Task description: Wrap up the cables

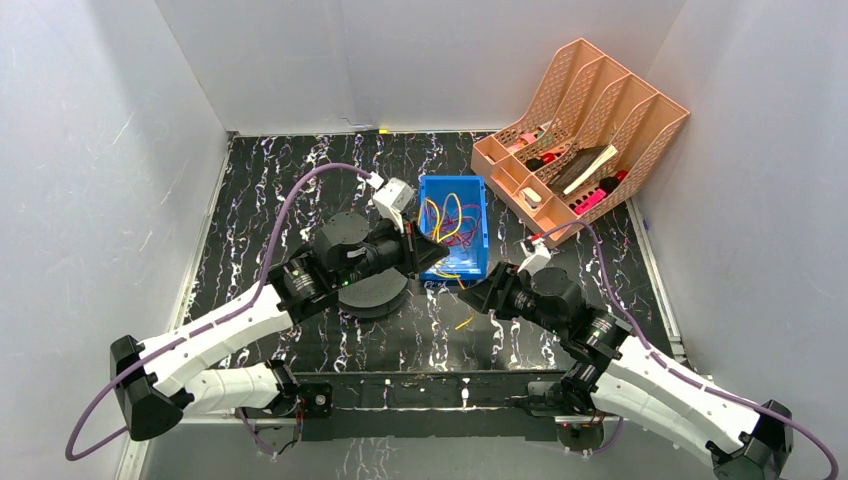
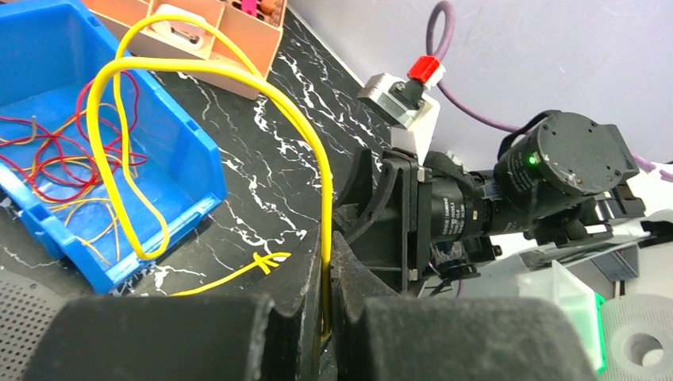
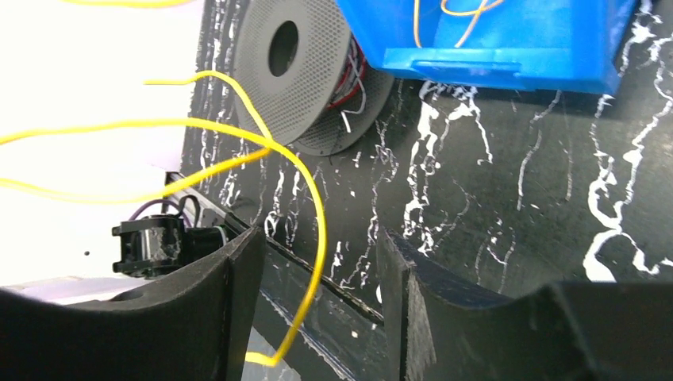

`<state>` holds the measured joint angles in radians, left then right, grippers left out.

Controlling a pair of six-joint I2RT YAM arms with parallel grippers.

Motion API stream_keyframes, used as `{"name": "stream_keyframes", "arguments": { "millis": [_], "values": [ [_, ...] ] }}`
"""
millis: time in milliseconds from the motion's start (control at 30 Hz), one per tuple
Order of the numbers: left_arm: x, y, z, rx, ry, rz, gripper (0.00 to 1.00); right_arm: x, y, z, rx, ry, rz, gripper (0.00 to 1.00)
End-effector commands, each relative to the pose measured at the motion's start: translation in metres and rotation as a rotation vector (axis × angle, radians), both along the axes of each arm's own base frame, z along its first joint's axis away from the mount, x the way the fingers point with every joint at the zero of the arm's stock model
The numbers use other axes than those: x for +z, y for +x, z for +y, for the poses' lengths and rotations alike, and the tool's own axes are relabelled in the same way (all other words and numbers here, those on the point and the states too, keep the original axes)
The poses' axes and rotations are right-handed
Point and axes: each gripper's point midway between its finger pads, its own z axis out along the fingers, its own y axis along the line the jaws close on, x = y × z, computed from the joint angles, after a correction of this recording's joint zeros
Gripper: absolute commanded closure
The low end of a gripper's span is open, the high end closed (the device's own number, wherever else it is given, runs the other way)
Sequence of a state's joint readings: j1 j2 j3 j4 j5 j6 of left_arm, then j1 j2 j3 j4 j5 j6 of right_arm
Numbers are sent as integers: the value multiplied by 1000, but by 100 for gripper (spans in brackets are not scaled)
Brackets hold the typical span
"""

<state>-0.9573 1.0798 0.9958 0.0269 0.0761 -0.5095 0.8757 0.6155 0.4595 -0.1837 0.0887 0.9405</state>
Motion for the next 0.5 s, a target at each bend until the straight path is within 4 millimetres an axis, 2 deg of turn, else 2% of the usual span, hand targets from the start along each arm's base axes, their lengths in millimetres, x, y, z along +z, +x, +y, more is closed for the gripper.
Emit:
{"name": "stream_keyframes", "arguments": {
  "millis": [0,200,400,467],
  "values": [
    [13,-9,-8,-73,-50,-21,100,25,3,15,34,112,-65,40],
    [11,-17,-15,-134,-48,-10,100,20,0,20,61,119,-56,46],
    [11,-24,-18,-189,-42,-9,100,21,0,16,58,114,-79,58],
    [9,-27,-19,-204,-37,-4,100,21,-1,15,56,114,-85,65]
  ]
}}
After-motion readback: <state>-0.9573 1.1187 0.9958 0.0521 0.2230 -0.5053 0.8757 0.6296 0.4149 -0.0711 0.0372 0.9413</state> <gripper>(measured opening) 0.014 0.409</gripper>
